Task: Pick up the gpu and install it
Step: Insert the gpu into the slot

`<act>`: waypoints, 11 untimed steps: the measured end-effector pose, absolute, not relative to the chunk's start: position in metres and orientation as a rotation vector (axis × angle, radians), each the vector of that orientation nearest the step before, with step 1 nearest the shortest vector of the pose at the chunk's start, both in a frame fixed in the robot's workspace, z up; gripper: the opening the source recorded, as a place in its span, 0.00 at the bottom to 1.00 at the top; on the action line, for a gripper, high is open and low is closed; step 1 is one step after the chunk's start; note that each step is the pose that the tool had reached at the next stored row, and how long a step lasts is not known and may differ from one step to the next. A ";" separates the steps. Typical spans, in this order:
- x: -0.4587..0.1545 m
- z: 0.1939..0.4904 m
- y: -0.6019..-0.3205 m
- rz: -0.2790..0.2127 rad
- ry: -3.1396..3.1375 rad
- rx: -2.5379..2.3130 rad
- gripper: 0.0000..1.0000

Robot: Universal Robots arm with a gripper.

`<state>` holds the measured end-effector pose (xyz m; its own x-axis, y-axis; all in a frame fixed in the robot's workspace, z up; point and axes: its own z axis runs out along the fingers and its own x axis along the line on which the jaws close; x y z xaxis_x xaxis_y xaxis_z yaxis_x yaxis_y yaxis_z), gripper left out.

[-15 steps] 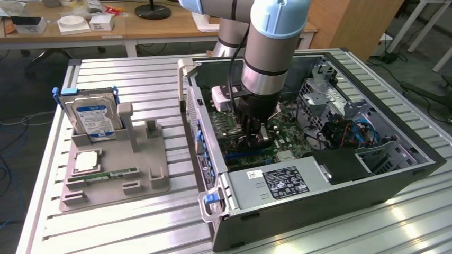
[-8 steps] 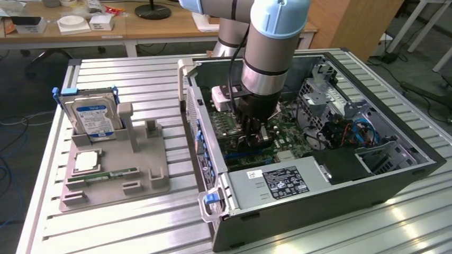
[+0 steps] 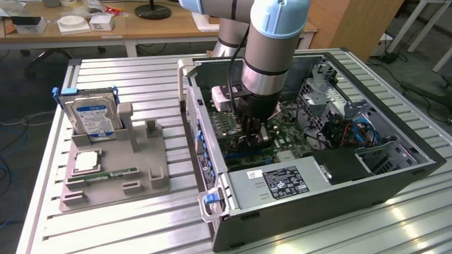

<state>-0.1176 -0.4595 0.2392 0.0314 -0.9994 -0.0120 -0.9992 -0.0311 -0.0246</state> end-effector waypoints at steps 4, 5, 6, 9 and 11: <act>-0.118 0.239 -0.460 -0.013 2.169 -2.237 0.27; -0.118 0.239 -0.460 -0.013 2.169 -2.237 0.27; -0.118 0.239 -0.460 -0.013 2.169 -2.237 0.27; -0.118 0.239 -0.460 -0.013 2.169 -2.237 0.27; -0.118 0.239 -0.460 -0.013 2.169 -2.237 0.27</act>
